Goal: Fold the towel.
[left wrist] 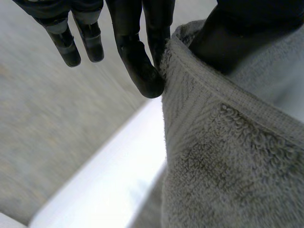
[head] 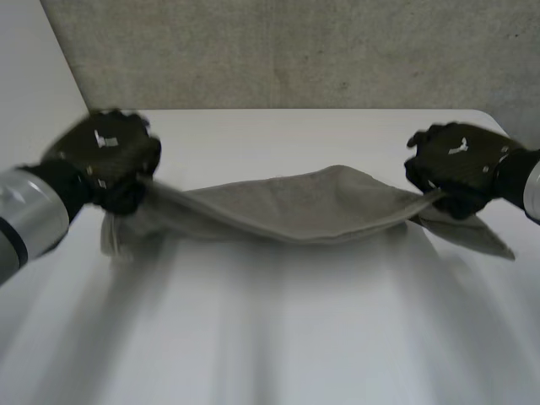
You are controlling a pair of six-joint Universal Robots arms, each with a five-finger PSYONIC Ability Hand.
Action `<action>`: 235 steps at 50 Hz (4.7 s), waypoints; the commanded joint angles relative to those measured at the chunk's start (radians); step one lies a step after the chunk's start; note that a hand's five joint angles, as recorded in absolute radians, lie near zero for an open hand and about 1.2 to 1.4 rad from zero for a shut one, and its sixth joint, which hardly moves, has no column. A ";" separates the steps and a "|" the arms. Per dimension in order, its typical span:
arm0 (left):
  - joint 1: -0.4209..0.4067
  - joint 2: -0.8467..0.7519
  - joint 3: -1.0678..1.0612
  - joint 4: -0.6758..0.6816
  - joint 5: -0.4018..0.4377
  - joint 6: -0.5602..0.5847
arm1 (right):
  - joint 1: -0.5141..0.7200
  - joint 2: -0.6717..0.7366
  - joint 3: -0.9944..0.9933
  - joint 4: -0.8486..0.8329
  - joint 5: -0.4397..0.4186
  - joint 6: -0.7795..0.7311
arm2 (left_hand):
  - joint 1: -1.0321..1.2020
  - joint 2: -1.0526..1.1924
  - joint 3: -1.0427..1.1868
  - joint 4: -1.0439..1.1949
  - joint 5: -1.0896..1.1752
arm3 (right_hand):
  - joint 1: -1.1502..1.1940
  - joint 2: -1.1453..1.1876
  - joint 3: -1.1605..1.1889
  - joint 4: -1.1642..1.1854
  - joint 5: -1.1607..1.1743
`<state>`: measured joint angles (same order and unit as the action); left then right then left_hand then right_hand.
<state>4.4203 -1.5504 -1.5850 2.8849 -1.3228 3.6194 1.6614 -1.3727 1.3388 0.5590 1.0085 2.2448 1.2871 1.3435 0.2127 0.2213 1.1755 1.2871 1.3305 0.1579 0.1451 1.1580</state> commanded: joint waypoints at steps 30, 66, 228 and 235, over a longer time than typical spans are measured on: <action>-0.111 -0.364 0.373 1.309 -0.184 0.145 | 0.203 0.239 -0.508 -0.973 0.257 0.335 | 0.109 0.053 -0.038 -0.047 0.046 | 0.109 0.066 0.017 0.029 0.064; 0.004 -0.528 -0.108 0.884 -0.015 0.038 | 0.126 0.357 0.137 -0.583 -0.156 -0.072 | 0.109 0.053 -0.038 -0.047 0.046 | 0.109 0.066 0.017 0.029 0.064; 0.004 -0.428 0.270 0.370 -0.088 -0.051 | -0.010 0.337 -0.306 -0.490 -0.130 0.144 | 0.109 0.053 -0.038 -0.047 0.046 | 0.109 0.066 0.017 0.029 0.064; -0.018 -0.496 0.395 0.895 -0.089 -0.059 | 0.086 0.426 -0.613 -0.780 0.209 0.096 | 0.109 0.053 -0.038 -0.047 0.046 | 0.109 0.066 0.017 0.029 0.064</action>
<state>4.4168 -2.0113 -1.2581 3.4273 -1.4120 3.5666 1.6857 -0.9944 0.9119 -0.0153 0.9948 2.3615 1.2816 1.3445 0.2127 0.2213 1.1476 1.2919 1.3311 0.1589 0.1451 1.1580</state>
